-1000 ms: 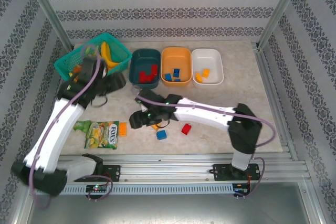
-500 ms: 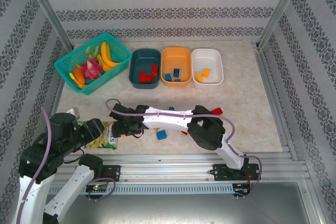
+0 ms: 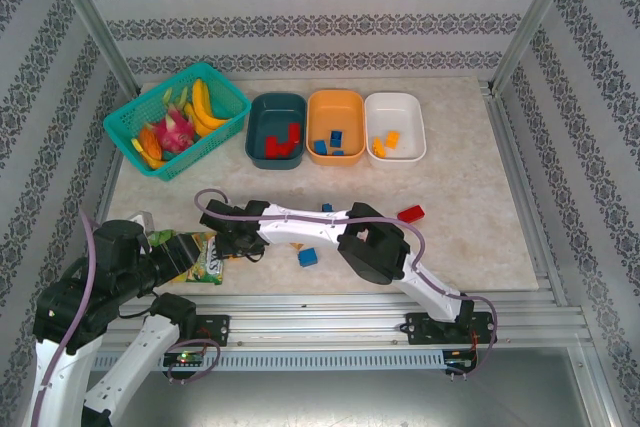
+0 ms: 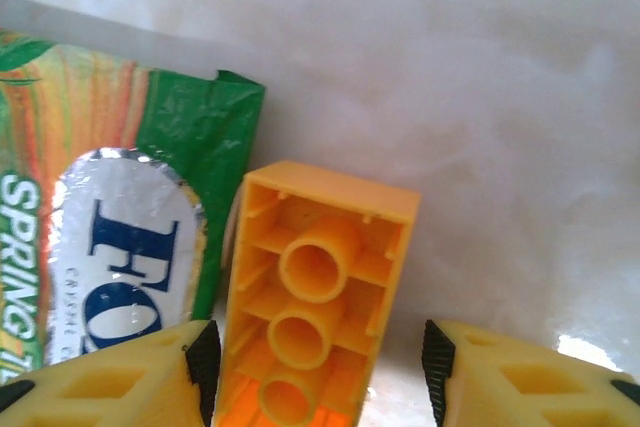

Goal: Sort the legos into containers by color

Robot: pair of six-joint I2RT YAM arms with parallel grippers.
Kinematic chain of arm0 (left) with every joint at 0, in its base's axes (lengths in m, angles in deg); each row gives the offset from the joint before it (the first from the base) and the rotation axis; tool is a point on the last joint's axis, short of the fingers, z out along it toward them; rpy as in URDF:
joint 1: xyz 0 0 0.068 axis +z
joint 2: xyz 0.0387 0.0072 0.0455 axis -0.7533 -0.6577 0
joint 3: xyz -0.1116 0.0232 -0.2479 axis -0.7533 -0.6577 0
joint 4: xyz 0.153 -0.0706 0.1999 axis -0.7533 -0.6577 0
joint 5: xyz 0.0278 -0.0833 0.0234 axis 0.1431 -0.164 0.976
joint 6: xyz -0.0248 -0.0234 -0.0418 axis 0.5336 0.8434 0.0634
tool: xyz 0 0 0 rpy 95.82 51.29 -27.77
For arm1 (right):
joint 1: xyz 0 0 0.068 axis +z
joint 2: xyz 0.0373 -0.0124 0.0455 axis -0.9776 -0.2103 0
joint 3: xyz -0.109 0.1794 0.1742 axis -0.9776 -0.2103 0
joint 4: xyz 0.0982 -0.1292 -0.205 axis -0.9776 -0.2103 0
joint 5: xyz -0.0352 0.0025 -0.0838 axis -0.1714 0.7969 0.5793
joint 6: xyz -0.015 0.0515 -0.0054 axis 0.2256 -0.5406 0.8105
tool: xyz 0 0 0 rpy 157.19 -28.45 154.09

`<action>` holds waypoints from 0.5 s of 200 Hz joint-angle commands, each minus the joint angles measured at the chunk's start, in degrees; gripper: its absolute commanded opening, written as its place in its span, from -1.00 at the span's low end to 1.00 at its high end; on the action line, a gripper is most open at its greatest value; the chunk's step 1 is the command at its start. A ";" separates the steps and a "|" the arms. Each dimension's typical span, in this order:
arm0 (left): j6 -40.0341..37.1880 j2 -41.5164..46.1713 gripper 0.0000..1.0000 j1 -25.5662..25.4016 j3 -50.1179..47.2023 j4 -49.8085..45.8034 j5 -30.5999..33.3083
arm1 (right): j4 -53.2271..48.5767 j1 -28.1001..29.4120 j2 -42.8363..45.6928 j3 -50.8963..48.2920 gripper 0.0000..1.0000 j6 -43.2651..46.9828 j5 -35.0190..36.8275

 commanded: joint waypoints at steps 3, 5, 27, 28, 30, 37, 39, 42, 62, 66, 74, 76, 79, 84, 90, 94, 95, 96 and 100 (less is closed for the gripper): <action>-1.12 -0.24 0.43 0.34 1.20 -1.90 -0.96 | -3.21 -0.58 -0.81 0.16 0.10 -1.01 2.69; -1.18 -0.24 0.43 0.32 1.20 -1.82 -0.94 | -3.24 -0.62 -0.73 0.07 0.10 -0.99 2.70; -0.99 -0.43 0.43 0.28 0.83 -1.28 -1.14 | -3.87 -1.10 0.08 -1.11 0.01 -0.16 3.70; -1.01 -0.42 0.43 0.31 0.79 -1.23 -1.15 | -3.91 -1.14 0.13 -1.15 0.01 -0.18 3.79; -0.96 -0.44 0.43 0.29 0.77 -1.20 -1.10 | -3.98 -1.18 0.27 -1.33 0.01 -0.06 3.90; -0.90 -0.48 0.43 0.25 0.59 -1.02 -1.23 | -4.04 -1.37 0.80 -1.92 0.00 0.28 4.24; -0.93 -0.43 0.43 0.32 0.52 -0.97 -1.27 | -4.04 -1.45 0.97 -2.14 -0.01 0.36 4.32; -0.94 -0.47 0.43 0.34 0.38 -0.90 -1.26 | -4.04 -1.52 1.22 -2.46 -0.01 0.56 4.44; -0.67 -0.42 0.43 0.31 -0.62 -0.27 -1.78 | -4.29 -1.87 1.63 -3.02 -0.01 2.39 4.41; -0.56 -0.42 0.43 0.29 -0.99 -0.05 -2.00 | -4.38 -1.89 1.52 -2.90 -0.01 2.77 4.36; -0.38 -0.42 0.43 0.33 -1.60 0.41 -2.50 | -4.48 -1.95 1.17 -2.64 -0.01 3.30 4.08; -0.29 -0.53 0.43 0.30 -1.74 0.53 -2.62 | -4.48 -1.93 1.08 -2.60 -0.01 3.36 3.99; -0.24 -0.51 0.43 0.27 -2.00 0.69 -2.79 | -4.48 -2.01 0.82 -2.48 -0.02 3.48 3.88; -0.04 -0.51 0.43 0.28 -2.37 0.90 -3.05 | -4.43 -2.05 0.59 -2.34 -0.03 3.64 3.71; 0.13 -0.55 0.43 0.33 -2.82 1.21 -3.26 | -4.39 -2.23 0.18 -2.07 -0.05 3.75 3.45; 0.16 -0.59 0.43 0.24 -3.06 1.33 -3.42 | -4.36 -2.31 -0.03 -1.94 -0.07 3.82 3.30; 0.18 -0.59 0.43 0.29 -3.13 1.39 -3.48 | -4.33 -2.32 -0.06 -1.87 -0.07 3.83 3.28; 0.19 -0.59 0.43 0.28 -3.16 1.47 -3.47 | -4.32 -2.33 -0.12 -1.79 -0.08 3.88 3.23; 0.21 -0.66 0.43 0.31 -3.37 1.64 -3.57 | -4.30 -2.30 -0.32 -1.60 -0.09 3.93 3.04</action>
